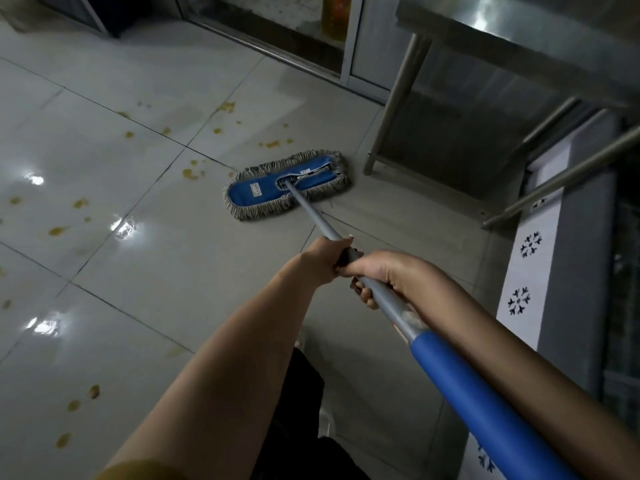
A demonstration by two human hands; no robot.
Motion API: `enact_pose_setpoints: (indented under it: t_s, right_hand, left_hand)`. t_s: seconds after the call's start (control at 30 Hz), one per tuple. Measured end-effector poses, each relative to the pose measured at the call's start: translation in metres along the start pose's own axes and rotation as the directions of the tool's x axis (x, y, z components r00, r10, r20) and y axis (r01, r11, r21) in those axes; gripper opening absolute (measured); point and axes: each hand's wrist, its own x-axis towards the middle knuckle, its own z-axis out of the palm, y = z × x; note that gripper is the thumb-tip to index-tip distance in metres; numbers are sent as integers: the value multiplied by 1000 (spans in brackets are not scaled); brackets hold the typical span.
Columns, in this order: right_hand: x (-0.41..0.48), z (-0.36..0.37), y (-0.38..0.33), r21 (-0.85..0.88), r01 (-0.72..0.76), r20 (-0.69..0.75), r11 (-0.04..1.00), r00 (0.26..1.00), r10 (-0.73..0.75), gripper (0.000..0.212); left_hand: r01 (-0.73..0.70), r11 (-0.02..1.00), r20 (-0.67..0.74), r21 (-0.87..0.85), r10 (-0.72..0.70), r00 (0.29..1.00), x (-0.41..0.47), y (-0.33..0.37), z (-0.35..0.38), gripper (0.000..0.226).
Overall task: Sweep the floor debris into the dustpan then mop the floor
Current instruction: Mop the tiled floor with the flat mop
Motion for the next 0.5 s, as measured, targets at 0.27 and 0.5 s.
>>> enact_pose_setpoints:
  t_s: [0.27, 0.5]
  right_hand:
    - [32, -32, -113, -80, 14, -21, 997, 1000, -16, 31]
    - [57, -50, -211, -142, 23, -22, 990, 999, -26, 22]
  left_hand:
    - [5, 998, 27, -70, -3, 1000, 70, 96, -12, 22]
    - [24, 998, -8, -65, -24, 1000, 120, 182, -30, 23]
